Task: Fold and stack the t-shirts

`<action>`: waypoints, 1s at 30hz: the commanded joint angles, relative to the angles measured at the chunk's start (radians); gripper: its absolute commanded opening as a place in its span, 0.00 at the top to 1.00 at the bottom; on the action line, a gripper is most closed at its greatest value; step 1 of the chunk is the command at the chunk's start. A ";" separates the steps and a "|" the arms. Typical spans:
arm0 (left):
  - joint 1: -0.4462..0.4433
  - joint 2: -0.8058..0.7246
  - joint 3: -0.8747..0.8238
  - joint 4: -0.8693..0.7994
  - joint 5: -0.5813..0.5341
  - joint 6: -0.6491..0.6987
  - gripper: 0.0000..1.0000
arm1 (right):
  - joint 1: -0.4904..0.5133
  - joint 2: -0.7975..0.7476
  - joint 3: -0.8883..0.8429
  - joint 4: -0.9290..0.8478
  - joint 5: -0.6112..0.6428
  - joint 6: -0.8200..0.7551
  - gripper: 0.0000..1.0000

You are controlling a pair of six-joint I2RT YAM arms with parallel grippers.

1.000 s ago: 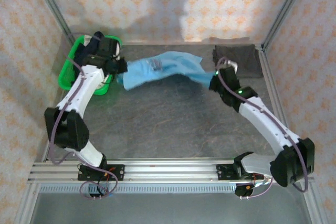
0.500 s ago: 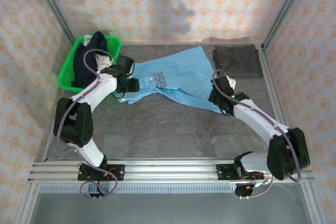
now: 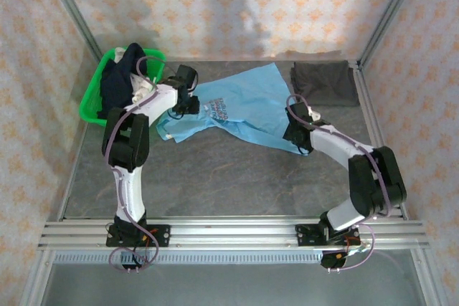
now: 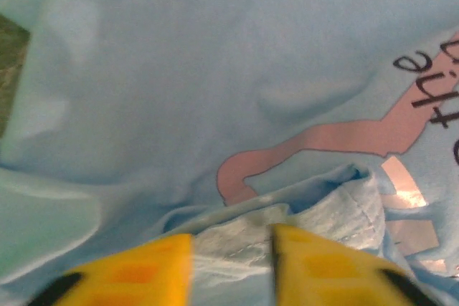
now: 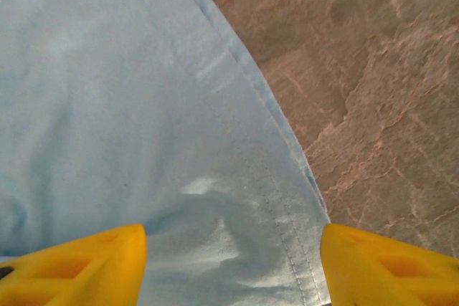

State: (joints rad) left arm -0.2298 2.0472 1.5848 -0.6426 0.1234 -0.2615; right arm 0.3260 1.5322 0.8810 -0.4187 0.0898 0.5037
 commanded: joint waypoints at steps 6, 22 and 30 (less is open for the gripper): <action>-0.031 -0.199 -0.138 -0.009 0.039 -0.003 1.00 | -0.003 -0.013 -0.013 0.007 -0.008 0.016 0.35; -0.094 -0.604 -0.476 0.035 0.038 -0.078 0.91 | -0.003 -0.101 -0.050 0.033 -0.032 0.014 0.35; -0.092 -0.197 -0.122 -0.027 -0.054 -0.016 0.52 | -0.003 -0.059 -0.023 0.043 -0.067 0.012 0.35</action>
State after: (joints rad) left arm -0.3256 1.7576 1.3560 -0.6476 0.1123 -0.3077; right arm 0.3260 1.4624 0.8436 -0.3843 0.0257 0.5056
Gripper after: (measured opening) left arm 0.476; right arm 0.647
